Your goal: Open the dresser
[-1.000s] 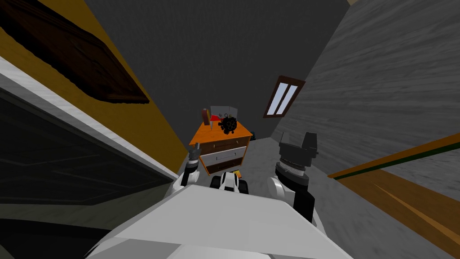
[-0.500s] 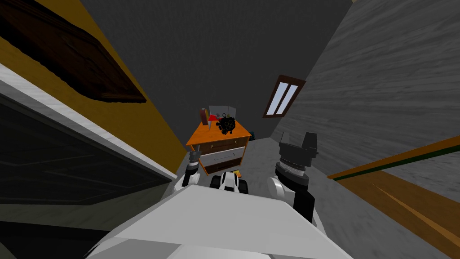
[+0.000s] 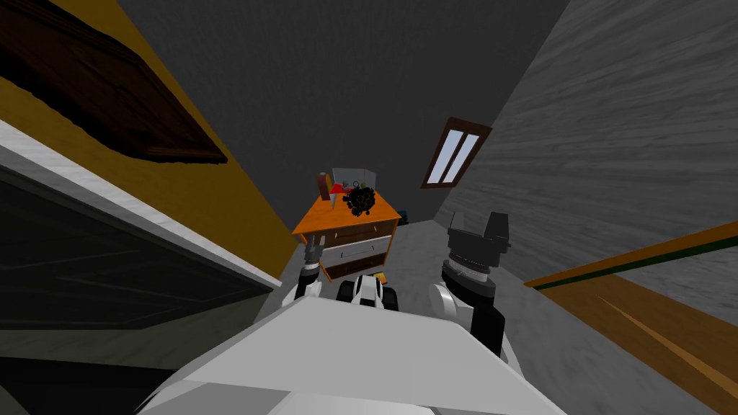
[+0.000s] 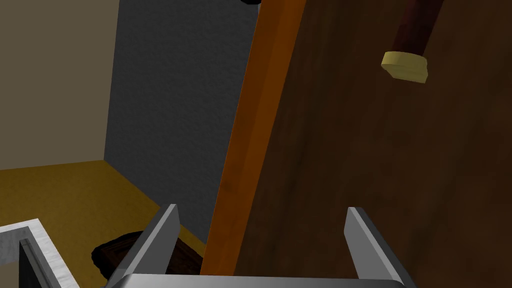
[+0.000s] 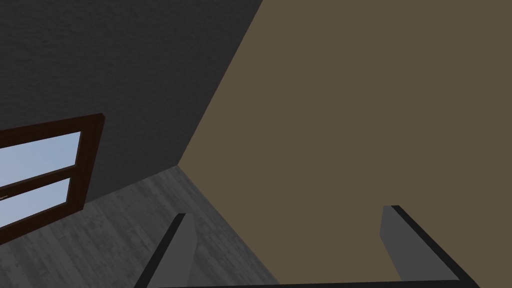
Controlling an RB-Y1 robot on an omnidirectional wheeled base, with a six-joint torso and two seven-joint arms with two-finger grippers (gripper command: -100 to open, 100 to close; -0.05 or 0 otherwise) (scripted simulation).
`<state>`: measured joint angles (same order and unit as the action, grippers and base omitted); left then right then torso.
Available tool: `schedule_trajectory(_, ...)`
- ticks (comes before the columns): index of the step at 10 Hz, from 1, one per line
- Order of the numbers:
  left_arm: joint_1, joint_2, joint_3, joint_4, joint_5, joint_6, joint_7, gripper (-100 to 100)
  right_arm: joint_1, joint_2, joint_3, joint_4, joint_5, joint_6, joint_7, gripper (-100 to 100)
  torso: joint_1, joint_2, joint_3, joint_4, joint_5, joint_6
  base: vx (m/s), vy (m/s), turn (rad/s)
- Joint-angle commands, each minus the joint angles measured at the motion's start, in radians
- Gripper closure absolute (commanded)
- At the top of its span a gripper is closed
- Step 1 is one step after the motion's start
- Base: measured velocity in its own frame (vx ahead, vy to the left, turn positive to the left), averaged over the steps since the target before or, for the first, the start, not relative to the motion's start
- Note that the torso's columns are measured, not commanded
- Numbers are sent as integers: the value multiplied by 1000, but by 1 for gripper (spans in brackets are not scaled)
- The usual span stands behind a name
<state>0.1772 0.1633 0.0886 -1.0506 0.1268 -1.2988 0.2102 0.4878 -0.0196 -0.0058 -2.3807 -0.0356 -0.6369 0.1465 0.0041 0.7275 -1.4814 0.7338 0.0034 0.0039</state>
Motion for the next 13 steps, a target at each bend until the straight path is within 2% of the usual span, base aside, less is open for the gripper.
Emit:
schedule_trajectory(1,-15,-19,3,63,2,-26,8,-100,0,0,0,0,0,0,0,0,-2,0,0,0,0,1,18,-39,0)
schedule_trajectory(3,-30,-51,9,124,4,-62,18,-100,0,0,0,0,0,0,0,0,-3,4,2,2,-1,-1,23,-46,-4)
schedule_trajectory(4,-30,-51,9,126,4,-62,18,-100,0,0,0,0,0,0,0,0,-4,6,3,2,-2,-2,19,-41,14)
schedule_trajectory(7,-47,-119,15,199,7,-105,28,-100,0,0,0,0,0,0,0,0,-4,10,5,4,-3,-4,23,-40,4)
schedule_trajectory(10,-56,-196,19,239,9,-129,34,-100,0,0,0,0,0,0,0,0,-4,11,6,4,-3,-4,22,-40,9)
schedule_trajectory(11,-54,-183,17,227,8,-120,31,-100,0,0,0,0,0,0,0,0,-3,11,6,4,-3,-4,7,-10,-3)
schedule_trajectory(12,-80,-185,19,214,8,-85,23,-100,0,0,0,0,0,0,0,0,-2,11,6,4,-3,-4,-15,6,47)
schedule_trajectory(13,-88,-185,19,209,8,-72,20,-100,0,0,0,0,0,0,0,0,-2,12,6,5,-3,-4,-18,12,56)
